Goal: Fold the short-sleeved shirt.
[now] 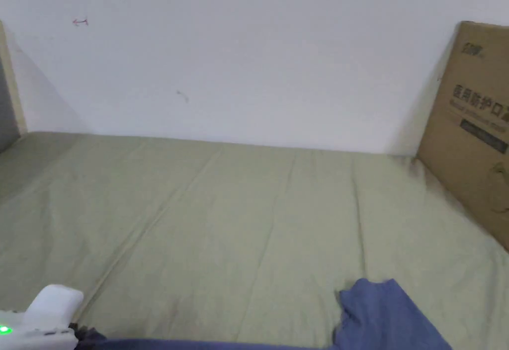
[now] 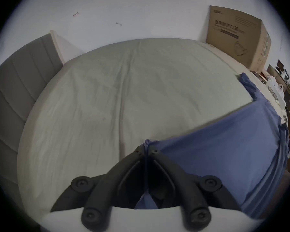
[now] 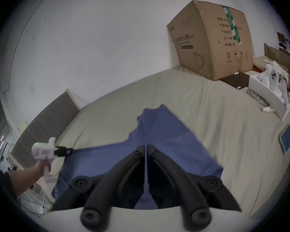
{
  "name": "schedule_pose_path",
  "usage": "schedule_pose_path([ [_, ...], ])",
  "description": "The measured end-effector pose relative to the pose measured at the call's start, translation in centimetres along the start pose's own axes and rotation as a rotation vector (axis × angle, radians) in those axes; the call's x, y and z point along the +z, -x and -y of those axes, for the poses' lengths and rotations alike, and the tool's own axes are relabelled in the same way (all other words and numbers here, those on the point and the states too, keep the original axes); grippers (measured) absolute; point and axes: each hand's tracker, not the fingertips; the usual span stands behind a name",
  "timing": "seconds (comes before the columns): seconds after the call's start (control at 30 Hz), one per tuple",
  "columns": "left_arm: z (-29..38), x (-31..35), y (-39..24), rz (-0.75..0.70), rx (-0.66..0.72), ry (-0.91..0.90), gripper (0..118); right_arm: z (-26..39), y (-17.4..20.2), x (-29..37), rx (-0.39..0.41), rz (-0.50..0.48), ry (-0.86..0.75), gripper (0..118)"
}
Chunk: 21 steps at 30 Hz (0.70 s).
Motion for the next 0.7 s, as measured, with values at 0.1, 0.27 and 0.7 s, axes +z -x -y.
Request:
schedule_pose_path([
  [0.1, -0.6, 2.1, -0.2, 0.034, 0.015, -0.027, 2, -4.0, -1.5, -4.7, -0.003, 0.04, 0.001, 12],
  [0.27, -1.4, 4.5, 0.3, 0.081, 0.056, -0.055, 2, -8.1, -3.4, -15.0, -0.004, 0.107, 0.224, 117],
  [0.7, 0.3, 4.5, 1.2, 0.072, 0.069, -0.029, 2, -6.0, -2.6, -22.1, 0.204, 0.231, 0.449, 20],
])
